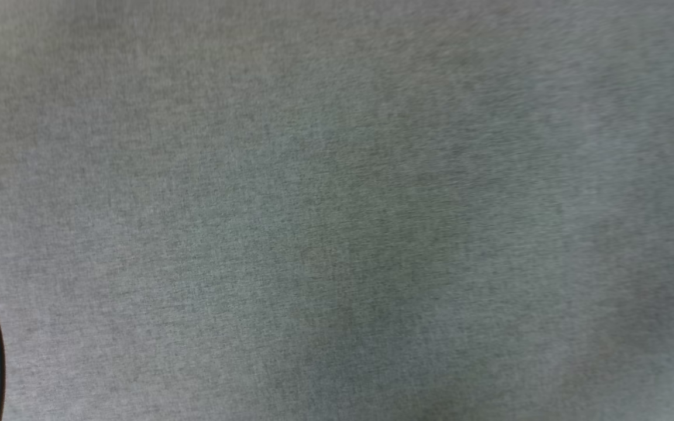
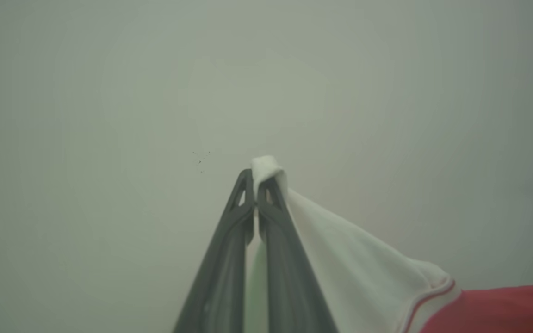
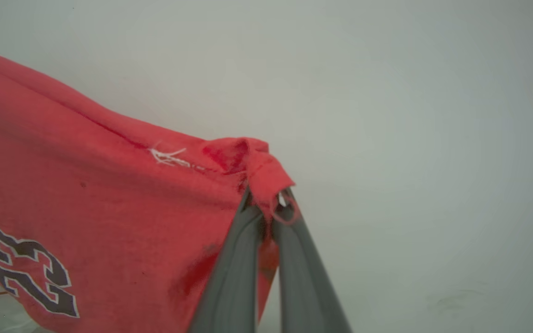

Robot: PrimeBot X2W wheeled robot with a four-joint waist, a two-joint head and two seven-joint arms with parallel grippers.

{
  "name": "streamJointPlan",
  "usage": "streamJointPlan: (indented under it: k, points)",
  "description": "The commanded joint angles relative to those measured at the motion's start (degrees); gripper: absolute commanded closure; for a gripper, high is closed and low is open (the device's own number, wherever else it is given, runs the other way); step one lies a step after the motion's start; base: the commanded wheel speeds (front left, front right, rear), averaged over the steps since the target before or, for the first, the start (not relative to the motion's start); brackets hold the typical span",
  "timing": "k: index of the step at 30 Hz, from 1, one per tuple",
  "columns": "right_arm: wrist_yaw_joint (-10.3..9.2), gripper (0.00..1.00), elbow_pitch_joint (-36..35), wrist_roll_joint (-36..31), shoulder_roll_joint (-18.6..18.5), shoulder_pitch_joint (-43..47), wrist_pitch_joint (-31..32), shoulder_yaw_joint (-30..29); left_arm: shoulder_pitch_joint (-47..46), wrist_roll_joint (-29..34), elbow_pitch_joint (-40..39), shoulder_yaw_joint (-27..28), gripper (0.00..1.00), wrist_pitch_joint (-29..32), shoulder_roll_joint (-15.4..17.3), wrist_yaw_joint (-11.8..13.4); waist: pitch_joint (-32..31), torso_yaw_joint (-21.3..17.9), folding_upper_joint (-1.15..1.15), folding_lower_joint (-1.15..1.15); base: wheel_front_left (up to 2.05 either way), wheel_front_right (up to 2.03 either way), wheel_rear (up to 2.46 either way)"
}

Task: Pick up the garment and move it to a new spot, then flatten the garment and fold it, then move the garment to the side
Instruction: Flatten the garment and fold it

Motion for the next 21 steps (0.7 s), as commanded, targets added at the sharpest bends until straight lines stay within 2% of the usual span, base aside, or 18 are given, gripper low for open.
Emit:
streamJointPlan:
  k: [1,5,10,15,16,21]
  points:
    - [-0.04,1.00,2.0,-0.9,0.7,-1.8,-1.6,0.0,-1.8,0.5,2.0,0.0,1.00,-1.4,-0.4,-0.6,2.4,1.3,0.00,-0.01,0.00,0.00,0.00]
    - [-0.04,1.00,8.0,-3.0,2.1,-4.5,-6.9,0.1,-2.4,0.5,8.3,-0.5,1.00,-5.9,-2.5,-1.9,4.1,2.3,0.00,-0.01,0.00,0.00,0.00]
    - [-0.04,1.00,13.7,-3.8,3.4,-1.1,-12.4,2.3,3.7,-0.8,12.2,-1.6,1.00,-9.8,-4.4,-3.8,3.7,3.6,0.00,-0.01,0.00,0.00,0.00]
    - [-0.04,1.00,18.2,-2.1,3.9,5.7,-16.1,5.4,16.4,-2.8,12.8,-3.3,1.00,-13.7,-6.7,-4.8,0.7,4.9,0.00,-0.01,0.00,0.00,0.00]
    - [-0.04,1.00,18.2,-2.1,3.9,5.7,-16.1,5.4,16.4,-2.8,12.8,-3.3,1.00,-13.7,-6.7,-4.8,0.7,4.9,0.00,-0.01,0.00,0.00,0.00]
    - [-0.04,1.00,20.4,0.9,3.3,15.7,-17.5,10.0,33.7,-4.9,10.8,-5.6,1.00,-15.7,-8.2,-4.9,-4.6,5.7,0.00,-0.01,0.00,0.00,0.00]
